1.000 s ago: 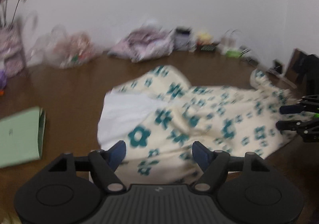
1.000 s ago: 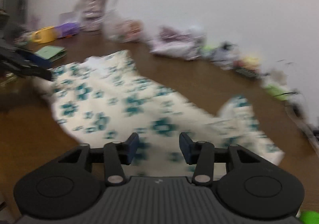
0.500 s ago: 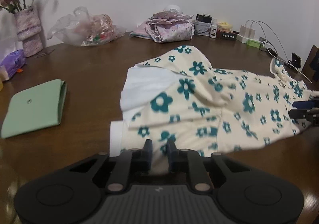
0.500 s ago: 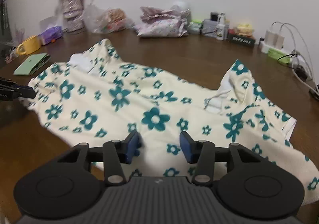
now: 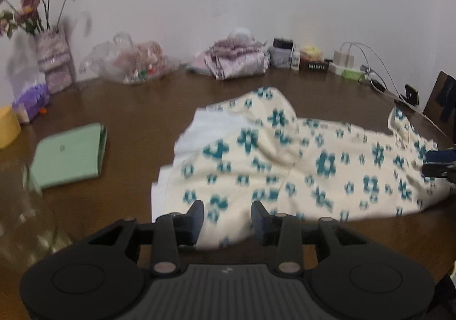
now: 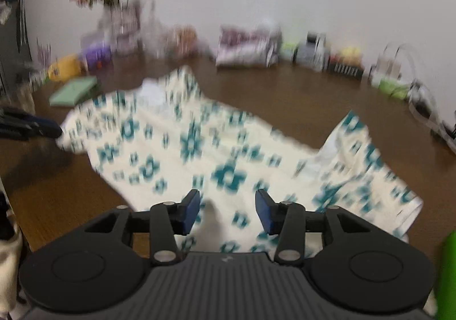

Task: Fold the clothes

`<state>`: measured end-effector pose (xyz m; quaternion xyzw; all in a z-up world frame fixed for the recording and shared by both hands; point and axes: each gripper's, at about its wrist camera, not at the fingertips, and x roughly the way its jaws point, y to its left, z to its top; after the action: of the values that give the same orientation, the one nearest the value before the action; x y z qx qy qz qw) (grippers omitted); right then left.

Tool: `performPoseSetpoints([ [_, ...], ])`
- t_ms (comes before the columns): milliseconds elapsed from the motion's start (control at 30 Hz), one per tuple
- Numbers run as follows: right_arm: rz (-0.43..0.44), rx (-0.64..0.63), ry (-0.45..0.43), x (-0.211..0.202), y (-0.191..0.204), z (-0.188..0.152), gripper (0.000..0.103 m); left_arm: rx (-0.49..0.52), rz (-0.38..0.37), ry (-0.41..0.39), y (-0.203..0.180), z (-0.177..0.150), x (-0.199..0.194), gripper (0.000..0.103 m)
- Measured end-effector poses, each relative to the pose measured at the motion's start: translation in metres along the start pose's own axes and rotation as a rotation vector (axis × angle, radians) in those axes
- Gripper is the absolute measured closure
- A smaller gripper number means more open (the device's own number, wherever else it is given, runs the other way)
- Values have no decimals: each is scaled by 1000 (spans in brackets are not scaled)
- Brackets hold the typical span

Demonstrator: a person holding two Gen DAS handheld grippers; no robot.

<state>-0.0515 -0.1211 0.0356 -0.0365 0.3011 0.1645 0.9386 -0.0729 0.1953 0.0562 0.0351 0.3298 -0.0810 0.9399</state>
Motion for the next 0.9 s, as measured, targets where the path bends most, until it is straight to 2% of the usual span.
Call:
performPoseSetpoints([
  [67, -26, 3, -39, -11, -14, 9, 48, 0, 10, -60, -5, 20, 1, 34],
  [133, -65, 11, -49, -8, -32, 23, 47, -1, 3, -102, -8, 40, 10, 24],
  [267, -89, 22, -25, 18, -56, 56, 46, -65, -1, -43, -11, 79, 57, 24],
  [333, -114, 10, 5, 37, -60, 68, 43, -99, 3, -6, -12, 97, 82, 25],
  [433, -153, 12, 56, 62, -68, 74, 42, -106, -15, 19, -18, 119, 108, 25],
  [600, -159, 87, 144, 92, -86, 70, 42, -82, -53, 158, -30, 154, 163, 27],
  [733, -124, 83, 184, 108, -79, 62, 42, -28, -49, 236, -44, 157, 196, 38],
  [767, -105, 72, 186, 111, -76, 61, 42, -23, -49, 248, -46, 155, 200, 43],
  [800, -87, 63, 190, 113, -74, 61, 42, -26, -44, 255, -47, 154, 205, 54],
  [867, -83, 54, 201, 120, -72, 62, 43, -32, -38, 268, -47, 150, 211, 92],
  [900, -88, 57, 207, 124, -71, 62, 47, -39, -43, 264, -46, 149, 210, 97],
])
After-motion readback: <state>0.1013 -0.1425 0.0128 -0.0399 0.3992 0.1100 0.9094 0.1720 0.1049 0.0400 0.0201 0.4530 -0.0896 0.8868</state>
